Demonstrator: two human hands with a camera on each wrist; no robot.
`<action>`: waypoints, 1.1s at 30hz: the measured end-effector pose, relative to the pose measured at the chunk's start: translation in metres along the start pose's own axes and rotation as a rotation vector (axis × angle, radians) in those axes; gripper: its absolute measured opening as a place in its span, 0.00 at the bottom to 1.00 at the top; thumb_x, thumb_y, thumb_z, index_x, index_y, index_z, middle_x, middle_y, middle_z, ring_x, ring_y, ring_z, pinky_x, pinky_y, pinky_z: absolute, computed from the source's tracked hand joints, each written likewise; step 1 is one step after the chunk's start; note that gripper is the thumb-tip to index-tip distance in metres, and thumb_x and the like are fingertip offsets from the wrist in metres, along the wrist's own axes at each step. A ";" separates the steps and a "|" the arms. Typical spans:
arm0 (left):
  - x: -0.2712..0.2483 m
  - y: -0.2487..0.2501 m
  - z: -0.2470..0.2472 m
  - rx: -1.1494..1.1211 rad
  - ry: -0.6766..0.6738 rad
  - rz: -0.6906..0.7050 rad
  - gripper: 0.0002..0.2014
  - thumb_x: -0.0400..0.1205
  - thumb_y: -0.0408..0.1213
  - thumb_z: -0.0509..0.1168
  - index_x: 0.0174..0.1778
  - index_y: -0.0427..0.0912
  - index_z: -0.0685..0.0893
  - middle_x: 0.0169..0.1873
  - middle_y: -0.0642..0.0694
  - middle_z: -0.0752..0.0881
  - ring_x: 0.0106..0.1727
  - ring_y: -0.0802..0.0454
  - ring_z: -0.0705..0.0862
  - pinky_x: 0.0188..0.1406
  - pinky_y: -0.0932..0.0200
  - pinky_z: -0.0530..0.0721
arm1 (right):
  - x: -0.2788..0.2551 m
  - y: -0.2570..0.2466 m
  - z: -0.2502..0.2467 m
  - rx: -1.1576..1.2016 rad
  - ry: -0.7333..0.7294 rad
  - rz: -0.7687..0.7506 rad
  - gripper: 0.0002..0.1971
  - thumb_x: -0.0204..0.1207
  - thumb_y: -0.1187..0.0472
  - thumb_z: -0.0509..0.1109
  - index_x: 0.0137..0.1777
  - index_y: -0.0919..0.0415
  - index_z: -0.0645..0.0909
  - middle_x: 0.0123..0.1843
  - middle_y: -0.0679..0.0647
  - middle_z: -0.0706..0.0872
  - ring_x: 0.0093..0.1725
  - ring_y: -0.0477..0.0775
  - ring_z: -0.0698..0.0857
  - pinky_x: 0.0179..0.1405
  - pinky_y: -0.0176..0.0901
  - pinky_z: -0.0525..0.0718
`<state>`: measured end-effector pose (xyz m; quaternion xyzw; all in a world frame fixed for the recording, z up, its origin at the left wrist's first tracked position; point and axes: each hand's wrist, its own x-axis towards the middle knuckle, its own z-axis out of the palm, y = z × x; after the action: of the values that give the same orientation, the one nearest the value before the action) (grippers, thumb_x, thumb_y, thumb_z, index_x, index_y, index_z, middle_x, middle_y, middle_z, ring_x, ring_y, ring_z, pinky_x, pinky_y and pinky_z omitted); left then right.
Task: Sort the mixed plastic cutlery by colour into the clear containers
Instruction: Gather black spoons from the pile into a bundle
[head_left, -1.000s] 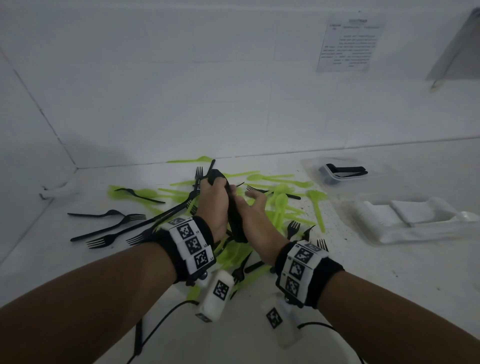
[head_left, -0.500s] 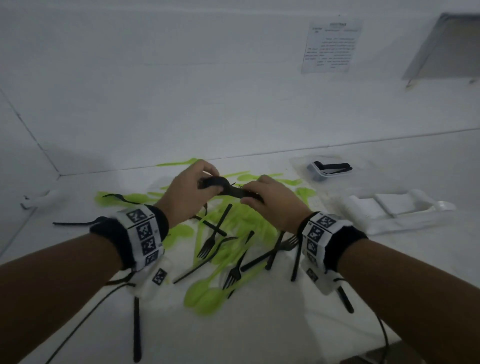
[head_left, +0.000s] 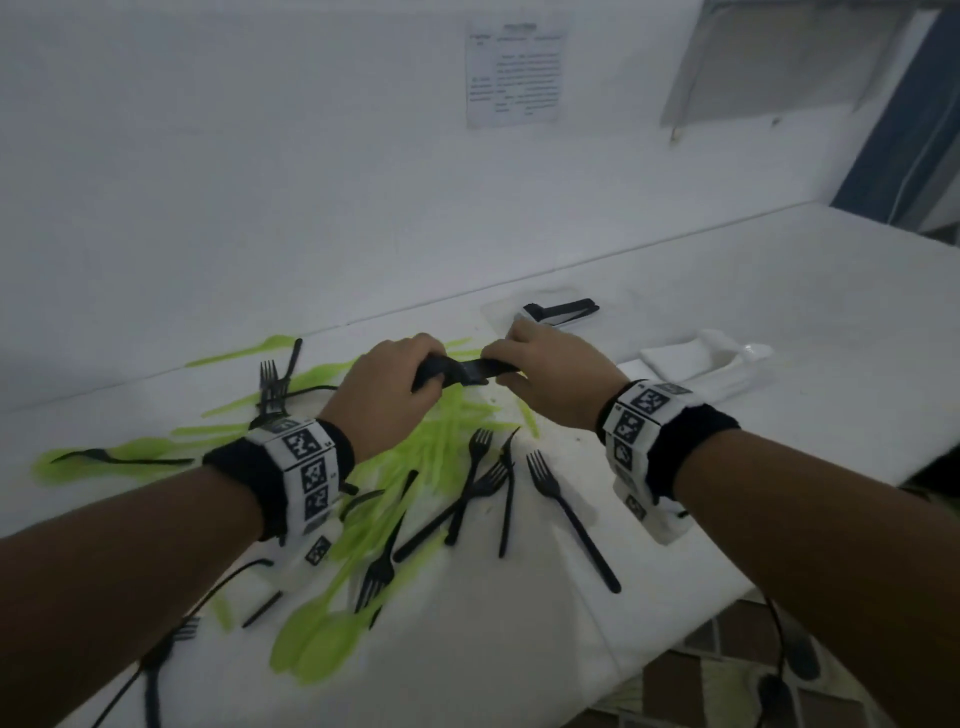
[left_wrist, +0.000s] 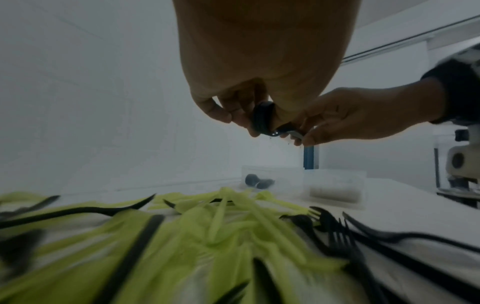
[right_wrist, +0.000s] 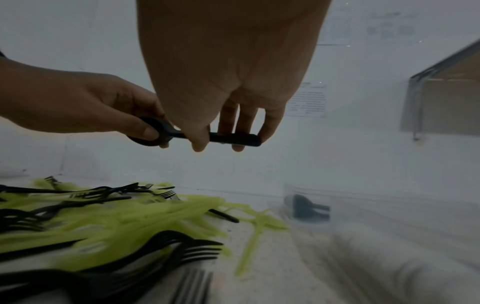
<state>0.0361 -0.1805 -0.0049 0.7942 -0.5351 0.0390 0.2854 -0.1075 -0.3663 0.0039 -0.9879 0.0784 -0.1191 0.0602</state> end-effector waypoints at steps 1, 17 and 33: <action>0.010 0.005 0.005 -0.003 -0.001 0.003 0.09 0.83 0.34 0.67 0.58 0.47 0.83 0.44 0.51 0.86 0.41 0.49 0.79 0.39 0.49 0.76 | 0.000 0.012 -0.003 -0.005 -0.003 0.004 0.15 0.85 0.55 0.68 0.70 0.53 0.83 0.59 0.57 0.80 0.54 0.65 0.83 0.49 0.59 0.83; 0.173 0.078 0.128 0.044 0.019 -0.170 0.08 0.83 0.39 0.66 0.57 0.51 0.83 0.38 0.53 0.86 0.34 0.52 0.78 0.37 0.52 0.75 | 0.039 0.235 -0.037 0.074 -0.227 -0.022 0.12 0.85 0.55 0.67 0.66 0.50 0.83 0.58 0.55 0.78 0.53 0.62 0.83 0.56 0.57 0.82; 0.253 0.039 0.161 0.194 -0.338 -0.364 0.42 0.70 0.62 0.68 0.81 0.53 0.70 0.79 0.46 0.72 0.81 0.42 0.66 0.83 0.44 0.61 | 0.130 0.298 -0.009 -0.050 -0.557 -0.208 0.14 0.89 0.52 0.62 0.69 0.52 0.82 0.55 0.53 0.84 0.58 0.59 0.83 0.57 0.52 0.81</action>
<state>0.0700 -0.4800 -0.0300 0.8962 -0.4173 -0.0951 0.1169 -0.0270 -0.6815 0.0007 -0.9865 -0.0401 0.1532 0.0425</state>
